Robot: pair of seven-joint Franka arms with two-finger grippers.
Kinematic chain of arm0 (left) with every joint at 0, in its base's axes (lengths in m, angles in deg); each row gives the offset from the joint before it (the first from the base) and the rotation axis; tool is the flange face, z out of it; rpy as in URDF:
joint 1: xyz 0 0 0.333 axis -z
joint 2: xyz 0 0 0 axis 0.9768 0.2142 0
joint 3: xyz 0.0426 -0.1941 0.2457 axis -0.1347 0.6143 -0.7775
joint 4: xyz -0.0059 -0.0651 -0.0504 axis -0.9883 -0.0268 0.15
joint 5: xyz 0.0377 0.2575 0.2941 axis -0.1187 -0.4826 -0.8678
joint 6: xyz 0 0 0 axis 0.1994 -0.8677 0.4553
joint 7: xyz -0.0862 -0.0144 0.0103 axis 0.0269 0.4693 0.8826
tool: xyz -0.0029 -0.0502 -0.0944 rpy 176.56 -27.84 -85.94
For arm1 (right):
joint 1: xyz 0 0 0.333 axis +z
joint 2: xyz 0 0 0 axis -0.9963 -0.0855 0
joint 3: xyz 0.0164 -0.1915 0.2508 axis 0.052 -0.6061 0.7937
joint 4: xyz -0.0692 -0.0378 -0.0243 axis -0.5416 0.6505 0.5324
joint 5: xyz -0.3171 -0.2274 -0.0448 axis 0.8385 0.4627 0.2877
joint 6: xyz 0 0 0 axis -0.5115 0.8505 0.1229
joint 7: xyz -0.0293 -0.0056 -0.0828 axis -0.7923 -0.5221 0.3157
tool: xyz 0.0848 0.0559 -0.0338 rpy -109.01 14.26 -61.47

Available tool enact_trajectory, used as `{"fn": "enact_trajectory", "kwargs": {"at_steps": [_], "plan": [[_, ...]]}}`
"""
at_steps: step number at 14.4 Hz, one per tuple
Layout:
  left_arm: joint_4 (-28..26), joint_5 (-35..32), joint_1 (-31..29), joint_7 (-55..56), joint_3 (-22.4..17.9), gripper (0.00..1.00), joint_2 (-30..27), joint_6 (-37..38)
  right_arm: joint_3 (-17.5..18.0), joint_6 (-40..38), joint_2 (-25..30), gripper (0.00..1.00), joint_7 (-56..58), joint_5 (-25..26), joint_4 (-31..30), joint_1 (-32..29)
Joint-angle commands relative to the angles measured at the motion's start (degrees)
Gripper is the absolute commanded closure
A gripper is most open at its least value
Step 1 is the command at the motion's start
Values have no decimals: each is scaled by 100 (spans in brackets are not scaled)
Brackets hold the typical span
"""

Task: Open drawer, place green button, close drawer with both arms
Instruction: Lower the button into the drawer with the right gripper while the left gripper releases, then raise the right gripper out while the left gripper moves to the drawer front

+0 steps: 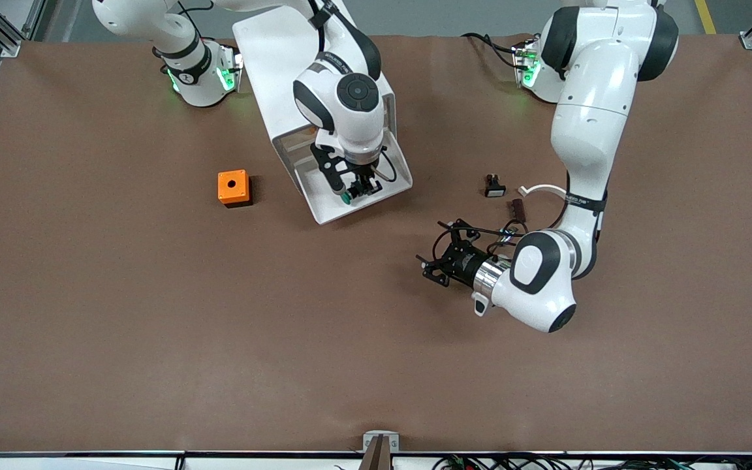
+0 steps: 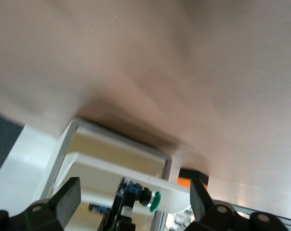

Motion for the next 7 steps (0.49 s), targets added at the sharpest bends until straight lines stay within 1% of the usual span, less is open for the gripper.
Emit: {"fn": "enact_trajectory", "kwargs": {"at_steps": [1,3,4,5,7], "plan": [[-20,-550,179,-470,-114,0,-250,-547,-45,51,72,55,-158,100,-98,85],[-29,-964,250,-690,-123,0,-382,-891,-45,34,81,21,-158,100,-81,58],[-29,-1114,258,-848,-114,0,-434,-1006,-54,-19,90,8,-158,100,-55,41],[-29,-1211,259,-936,-114,0,-461,-1076,-71,-167,98,0,-124,100,-2,23],[-29,-1614,337,-1121,-123,0,-601,-1147,-107,-571,151,0,43,100,269,-169]]}}
